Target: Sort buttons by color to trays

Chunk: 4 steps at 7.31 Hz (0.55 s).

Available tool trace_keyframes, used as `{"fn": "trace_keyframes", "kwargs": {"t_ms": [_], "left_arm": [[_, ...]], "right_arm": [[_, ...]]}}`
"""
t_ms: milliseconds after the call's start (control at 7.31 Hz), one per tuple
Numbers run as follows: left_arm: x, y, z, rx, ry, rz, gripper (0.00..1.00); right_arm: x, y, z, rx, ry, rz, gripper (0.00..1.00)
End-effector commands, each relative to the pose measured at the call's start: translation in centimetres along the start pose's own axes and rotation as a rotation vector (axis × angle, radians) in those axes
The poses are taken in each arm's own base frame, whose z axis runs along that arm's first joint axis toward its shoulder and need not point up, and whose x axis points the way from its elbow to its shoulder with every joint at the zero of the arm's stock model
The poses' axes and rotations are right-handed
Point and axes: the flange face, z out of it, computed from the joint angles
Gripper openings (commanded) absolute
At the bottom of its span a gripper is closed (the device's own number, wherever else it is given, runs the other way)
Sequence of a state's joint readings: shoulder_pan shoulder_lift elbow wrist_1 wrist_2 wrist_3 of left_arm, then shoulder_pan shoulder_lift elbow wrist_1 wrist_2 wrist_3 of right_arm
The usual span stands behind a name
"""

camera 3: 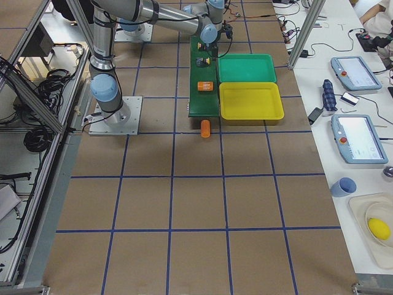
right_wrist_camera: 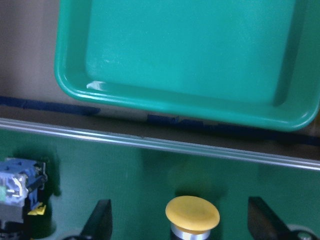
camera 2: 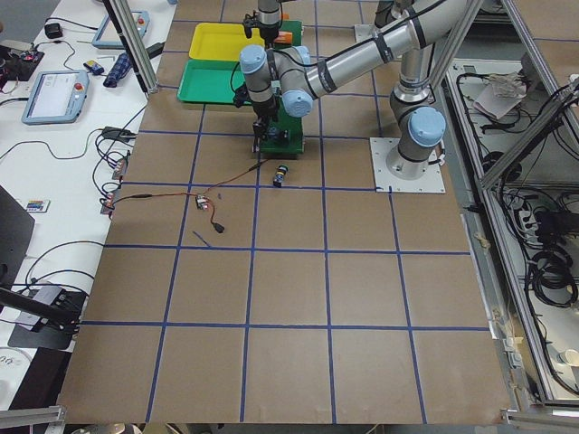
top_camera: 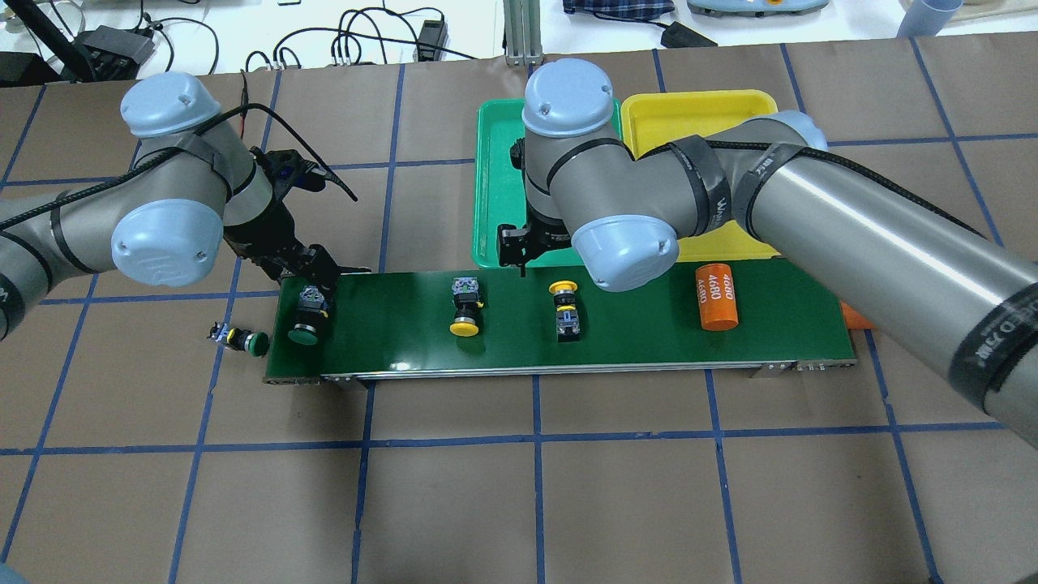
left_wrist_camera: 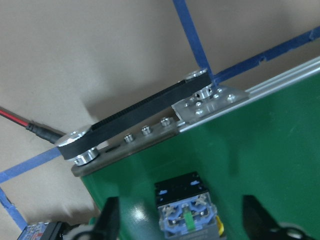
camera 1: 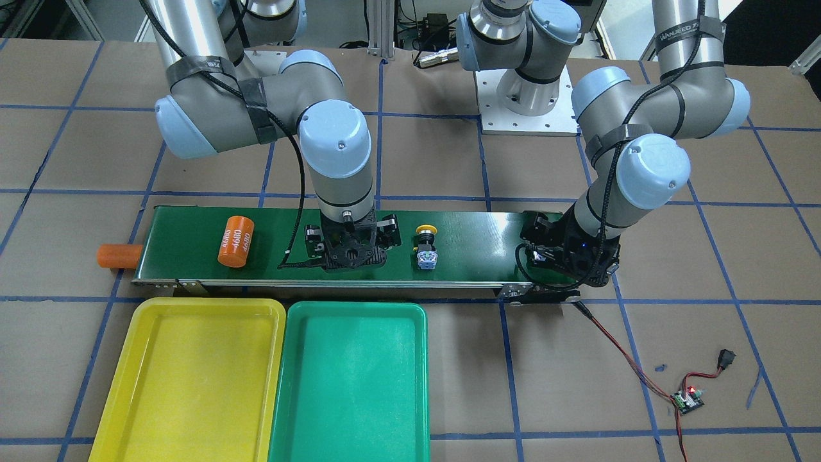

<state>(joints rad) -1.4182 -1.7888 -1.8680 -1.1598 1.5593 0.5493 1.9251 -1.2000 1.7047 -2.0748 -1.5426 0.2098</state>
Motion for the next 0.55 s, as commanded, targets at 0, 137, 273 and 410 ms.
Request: {"fn": "trace_keyframes", "kwargs": {"t_ms": [0, 137, 273, 410], "left_arm": [[-5.8, 1.3, -3.5, 0.061, -0.037, -0.104, 0.97], [-11.0, 3.8, -3.6, 0.073, -0.029, -0.216, 0.97], [-14.3, 6.0, -2.7, 0.063, -0.012, -0.351, 0.97], [-15.1, 6.1, -1.4, 0.049, -0.002, -0.501, 0.97]], "right_arm": [[1.0, 2.6, 2.8, -0.044, 0.035, -0.034, 0.93], [1.6, 3.0, 2.3, -0.035, 0.072, -0.034, 0.93], [1.7, 3.1, 2.1, -0.041, 0.075, -0.031, 0.89], [1.9, 3.0, 2.2, -0.042, 0.077, -0.028, 0.56]]}}
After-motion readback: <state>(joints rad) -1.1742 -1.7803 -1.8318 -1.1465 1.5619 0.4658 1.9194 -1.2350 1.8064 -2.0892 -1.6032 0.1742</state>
